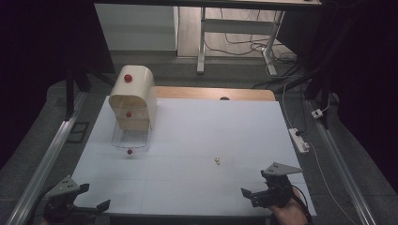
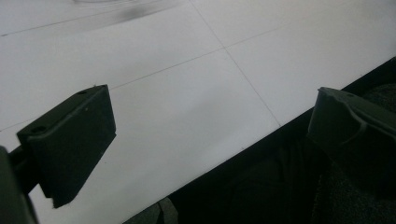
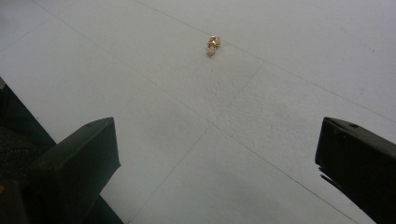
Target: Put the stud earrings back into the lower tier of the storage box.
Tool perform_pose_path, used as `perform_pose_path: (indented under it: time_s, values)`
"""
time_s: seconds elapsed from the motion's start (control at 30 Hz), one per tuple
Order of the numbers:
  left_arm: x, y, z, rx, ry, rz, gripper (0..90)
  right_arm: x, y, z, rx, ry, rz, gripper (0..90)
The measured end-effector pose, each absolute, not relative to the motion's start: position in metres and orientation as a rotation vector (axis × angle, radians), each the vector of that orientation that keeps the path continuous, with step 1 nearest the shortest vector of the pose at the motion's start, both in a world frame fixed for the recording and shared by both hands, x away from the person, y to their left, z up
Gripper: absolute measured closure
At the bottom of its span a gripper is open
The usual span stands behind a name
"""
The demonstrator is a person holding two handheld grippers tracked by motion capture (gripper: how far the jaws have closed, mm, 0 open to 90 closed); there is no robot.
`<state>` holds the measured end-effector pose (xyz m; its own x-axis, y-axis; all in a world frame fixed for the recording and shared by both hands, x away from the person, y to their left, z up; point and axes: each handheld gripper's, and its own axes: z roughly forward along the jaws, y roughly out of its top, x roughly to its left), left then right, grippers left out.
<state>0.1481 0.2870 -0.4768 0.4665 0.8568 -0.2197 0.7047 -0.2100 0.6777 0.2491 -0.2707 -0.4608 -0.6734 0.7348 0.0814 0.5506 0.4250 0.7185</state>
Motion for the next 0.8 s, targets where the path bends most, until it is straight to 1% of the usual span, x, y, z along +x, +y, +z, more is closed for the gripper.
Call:
perform_pose_path:
  time_s: [0.8]
  values:
    - [0.1492, 0.289, -0.4775, 1.96, 1.315, 0.234, 1.9, 0.2504, -0.2659, -0.4596, 1.096, 2.44, 1.097, 0.0]
